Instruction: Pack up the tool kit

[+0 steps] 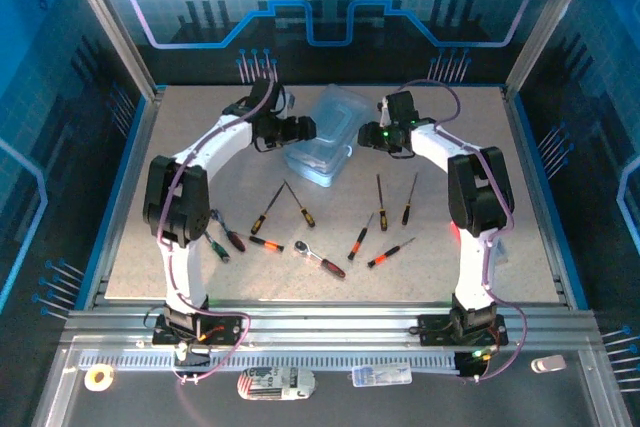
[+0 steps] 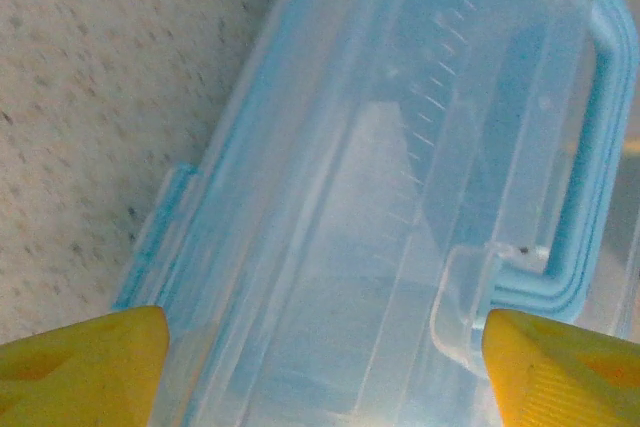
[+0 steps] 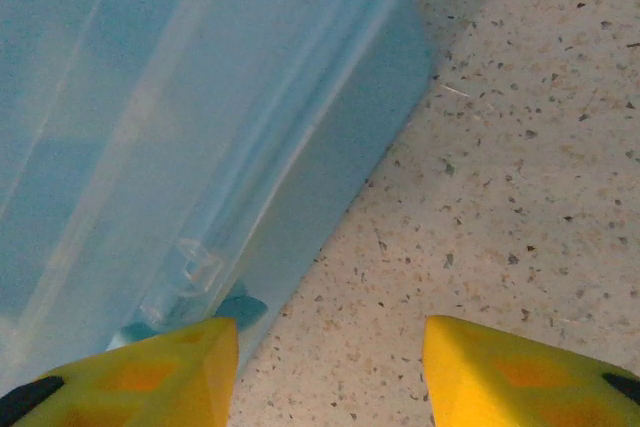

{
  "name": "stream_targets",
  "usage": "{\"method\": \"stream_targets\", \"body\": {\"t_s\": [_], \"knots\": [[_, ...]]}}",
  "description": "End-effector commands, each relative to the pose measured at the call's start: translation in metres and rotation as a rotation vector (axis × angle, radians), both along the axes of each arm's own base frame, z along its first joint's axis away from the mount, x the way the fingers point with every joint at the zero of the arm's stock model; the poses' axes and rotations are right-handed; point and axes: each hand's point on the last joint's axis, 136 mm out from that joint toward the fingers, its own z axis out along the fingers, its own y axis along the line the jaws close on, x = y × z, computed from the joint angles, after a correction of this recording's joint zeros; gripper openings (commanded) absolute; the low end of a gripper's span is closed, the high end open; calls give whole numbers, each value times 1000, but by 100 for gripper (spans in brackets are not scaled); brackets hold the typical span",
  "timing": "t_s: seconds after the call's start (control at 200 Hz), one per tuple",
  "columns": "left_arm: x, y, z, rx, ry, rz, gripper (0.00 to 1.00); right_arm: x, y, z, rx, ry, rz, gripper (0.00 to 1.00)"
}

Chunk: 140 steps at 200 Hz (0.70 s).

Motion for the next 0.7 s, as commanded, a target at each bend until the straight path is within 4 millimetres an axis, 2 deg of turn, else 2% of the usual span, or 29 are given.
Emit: {"method": "stream_targets", "body": {"t_s": [0.0, 0.17, 0.335, 0.495, 0.695], "knots": [[-33, -55, 20, -142, 6, -145, 82, -11, 42, 10, 107, 15, 122, 55], [-50, -69, 25, -152, 7, -190, 83, -14, 44, 19, 117, 0, 142, 58], [-47, -67, 31, -135, -24, -174, 83, -13, 39, 25, 113, -11, 145, 59], [-54, -82, 44, -204, -24, -214, 83, -15, 37, 37, 127, -27, 153, 60], [-56, -77, 58, -179, -55, -208, 84, -24, 18, 56, 130, -63, 130, 61]]}}
